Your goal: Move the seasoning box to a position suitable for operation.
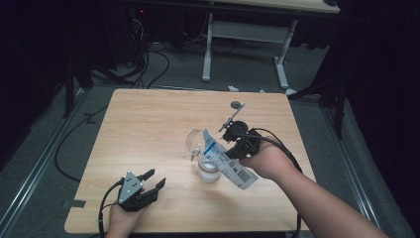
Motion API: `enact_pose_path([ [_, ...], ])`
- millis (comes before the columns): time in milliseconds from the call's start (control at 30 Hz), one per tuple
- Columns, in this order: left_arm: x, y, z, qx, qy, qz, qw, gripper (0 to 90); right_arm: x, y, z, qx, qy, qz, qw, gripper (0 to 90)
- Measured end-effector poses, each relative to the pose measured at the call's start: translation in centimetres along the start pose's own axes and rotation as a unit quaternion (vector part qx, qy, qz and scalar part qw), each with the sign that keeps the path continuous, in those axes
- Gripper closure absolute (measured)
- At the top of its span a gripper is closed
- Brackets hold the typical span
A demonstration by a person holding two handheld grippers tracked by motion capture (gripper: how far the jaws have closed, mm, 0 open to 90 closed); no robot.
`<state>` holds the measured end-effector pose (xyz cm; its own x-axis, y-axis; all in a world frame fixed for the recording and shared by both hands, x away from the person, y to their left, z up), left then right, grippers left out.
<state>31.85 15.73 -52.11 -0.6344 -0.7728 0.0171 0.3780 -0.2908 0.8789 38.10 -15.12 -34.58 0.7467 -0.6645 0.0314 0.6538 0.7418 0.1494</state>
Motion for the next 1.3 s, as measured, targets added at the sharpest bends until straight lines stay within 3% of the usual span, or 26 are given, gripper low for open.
enact_pose_path([
  [333, -2.6, 0.0, 1.2, 0.020, 0.020, 0.035, 0.9990, 47.7, 1.0, -0.8, 0.6, 0.002, -0.005, -0.018, 0.9998, 90.0],
  [633, -2.8, 0.1, 1.4, 0.027, 0.019, 0.043, 0.9985, 47.6, 2.8, -1.6, 0.1, -0.008, -0.011, -0.048, 0.9988, 90.0],
  [733, -2.7, 0.1, 1.4, 0.026, 0.018, 0.043, 0.9986, 47.6, 3.1, -1.9, -0.3, -0.014, -0.010, -0.072, 0.9972, 90.0],
  [800, -2.7, 0.0, 1.4, 0.024, 0.017, 0.042, 0.9987, 47.6, 3.7, -2.0, -0.6, -0.013, -0.015, -0.064, 0.9978, 90.0],
  [967, -2.6, -0.1, 1.2, 0.022, 0.015, 0.041, 0.9988, 47.6, 5.0, -2.6, -1.2, -0.018, -0.015, -0.080, 0.9965, 90.0],
  [1233, -2.8, 0.0, 1.1, 0.022, 0.013, 0.043, 0.9987, 47.4, 7.6, -3.7, -2.8, -0.038, -0.018, -0.113, 0.9927, 90.0],
  [1300, -2.7, 0.0, 1.1, 0.021, 0.013, 0.041, 0.9988, 47.5, 8.3, -4.0, -3.3, -0.050, -0.021, -0.128, 0.9903, 90.0],
])
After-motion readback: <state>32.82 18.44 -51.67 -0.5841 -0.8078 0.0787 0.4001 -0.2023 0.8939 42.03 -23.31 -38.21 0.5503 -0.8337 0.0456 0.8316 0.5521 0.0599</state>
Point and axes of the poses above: each handheld gripper's, and its own axes: z roughly backward along the jaws, y roughly out of its top, x roughly to its right, the point moved 2 cm from there along -z, roughly forward along the jaws, and after that the axes turned 9 degrees about -x, right-handed, at the moved point
